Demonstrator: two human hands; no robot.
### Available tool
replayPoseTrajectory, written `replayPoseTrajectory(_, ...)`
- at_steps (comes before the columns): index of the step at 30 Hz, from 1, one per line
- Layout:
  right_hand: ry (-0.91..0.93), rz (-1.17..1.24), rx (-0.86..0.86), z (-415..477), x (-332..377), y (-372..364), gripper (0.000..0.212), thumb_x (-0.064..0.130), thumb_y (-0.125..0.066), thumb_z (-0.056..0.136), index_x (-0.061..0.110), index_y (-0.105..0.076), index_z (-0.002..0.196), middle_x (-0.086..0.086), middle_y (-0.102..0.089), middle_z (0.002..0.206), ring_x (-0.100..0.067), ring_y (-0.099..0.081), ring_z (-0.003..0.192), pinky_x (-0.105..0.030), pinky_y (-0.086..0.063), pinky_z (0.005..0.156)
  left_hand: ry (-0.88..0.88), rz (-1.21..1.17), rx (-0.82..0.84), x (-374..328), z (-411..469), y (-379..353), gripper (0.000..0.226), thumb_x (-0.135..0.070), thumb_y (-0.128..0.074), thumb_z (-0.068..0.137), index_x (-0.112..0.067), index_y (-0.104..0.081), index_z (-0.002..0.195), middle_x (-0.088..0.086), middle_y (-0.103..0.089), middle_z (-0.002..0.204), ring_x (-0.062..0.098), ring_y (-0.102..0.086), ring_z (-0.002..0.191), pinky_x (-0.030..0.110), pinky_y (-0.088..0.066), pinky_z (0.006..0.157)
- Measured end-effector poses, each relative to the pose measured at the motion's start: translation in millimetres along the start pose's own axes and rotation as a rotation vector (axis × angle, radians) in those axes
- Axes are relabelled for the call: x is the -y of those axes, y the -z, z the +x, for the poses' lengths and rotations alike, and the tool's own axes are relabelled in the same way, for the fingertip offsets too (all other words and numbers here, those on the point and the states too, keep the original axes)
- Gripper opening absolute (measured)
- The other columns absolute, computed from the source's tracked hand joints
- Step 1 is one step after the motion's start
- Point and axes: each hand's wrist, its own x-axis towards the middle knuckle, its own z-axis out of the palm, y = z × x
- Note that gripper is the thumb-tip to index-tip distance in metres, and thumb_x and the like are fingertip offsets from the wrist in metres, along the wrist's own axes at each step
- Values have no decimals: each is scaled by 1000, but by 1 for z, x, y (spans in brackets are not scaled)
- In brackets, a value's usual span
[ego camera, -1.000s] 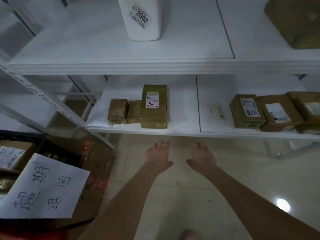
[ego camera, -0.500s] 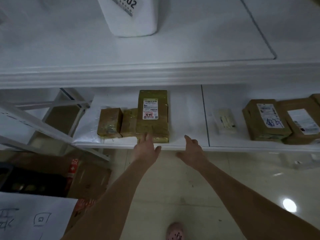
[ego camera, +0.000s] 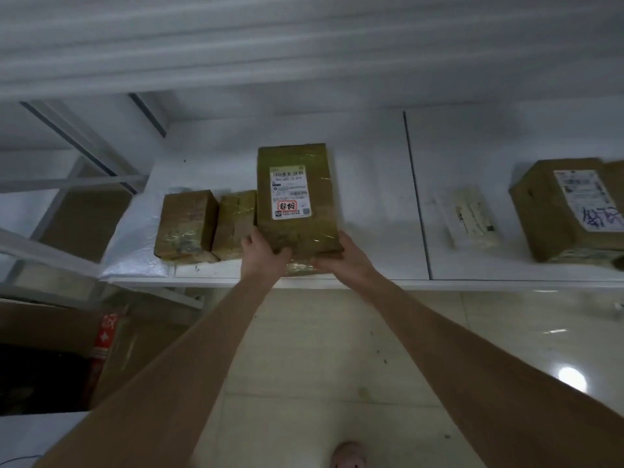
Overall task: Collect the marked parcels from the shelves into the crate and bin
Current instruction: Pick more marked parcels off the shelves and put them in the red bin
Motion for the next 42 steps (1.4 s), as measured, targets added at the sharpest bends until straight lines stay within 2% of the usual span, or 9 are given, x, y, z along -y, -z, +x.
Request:
replayPoseTrajectory(8, -287, -124, -185, -28, -51, 72, 93, 50, -70, 80, 14, -22, 151, -14, -42, 147, -32, -44, 131, -47, -38, 108, 82, -54, 215, -24, -40, -45, 78, -38, -62, 89, -14, -21, 150, 15, -34, 139, 36, -51, 119, 42, -45, 100)
replayPoseTrajectory(13, -364, -216, -194, -31, -83, 95, 123, 76, -69, 52, 22, -21, 152, -15, -41, 147, -34, -44, 131, -48, -40, 106, 217, -240, 346, -29, -47, -67, 81, -48, -57, 89, -26, -12, 153, 13, -24, 152, 35, -44, 128, 49, -42, 103)
replayPoseTrajectory(17, -302, -33, -124, -35, -75, 93, 97, 32, -80, 74, 23, -22, 151, -12, -42, 145, -31, -46, 128, -45, -39, 107, 248, -438, 466, -31, -55, -72, 69, -34, -56, 94, -37, -16, 151, 2, -53, 136, 21, -58, 109, 41, -48, 93)
replayPoseTrajectory(20, -283, 129, -45, -47, -70, 97, 69, 0, -74, 77, 20, -44, 136, -8, -61, 124, -21, -58, 101, -31, -48, 87, 256, -489, 514, -28, -65, -64, 61, -25, -59, 93, -44, -32, 144, -6, -66, 110, 14, -64, 95, 34, -52, 74)
replayPoseTrajectory(23, -286, 215, -67, -66, -66, 102, 72, -13, -63, 78, 22, -46, 138, -7, -62, 109, -19, -59, 91, -25, -49, 67, 253, -543, 538, -26, -80, -56, 64, -22, -64, 90, -43, -35, 143, -2, -67, 117, 20, -64, 102, 38, -53, 77)
replayPoseTrajectory(29, -297, 284, -130, -103, -51, 108, 79, -7, -64, 81, 25, -31, 146, -6, -60, 112, -15, -58, 86, -29, -44, 59, 226, -565, 554, -25, -113, -35, 82, -2, -66, 83, -32, -28, 149, -7, -55, 134, 21, -61, 111, 52, -49, 93)
replayPoseTrajectory(33, -307, 274, -80, -128, -35, 107, 80, 5, -67, 85, 35, -26, 147, -2, -58, 116, -9, -58, 82, -27, -43, 57, 179, -571, 549, -31, -136, -18, 79, 7, -61, 82, -30, -34, 146, -7, -56, 130, 18, -64, 99, 41, -55, 79)
replayPoseTrajectory(39, -297, 194, -23, -154, -16, 97, 71, 8, -66, 87, 34, -33, 144, 0, -59, 113, -16, -56, 91, -26, -42, 58, 200, -596, 515, -24, -168, 3, 74, -1, -67, 82, -34, -39, 142, -5, -60, 127, 23, -65, 103, 47, -55, 80)
replayPoseTrajectory(42, -256, 134, -17, -164, -11, 90, 64, 5, -66, 86, 27, -41, 141, 3, -57, 103, -17, -54, 94, -31, -46, 73, 260, -644, 454, -17, -182, 13, 58, -11, -69, 83, -28, -47, 134, -3, -66, 117, 24, -66, 98, 45, -52, 84)
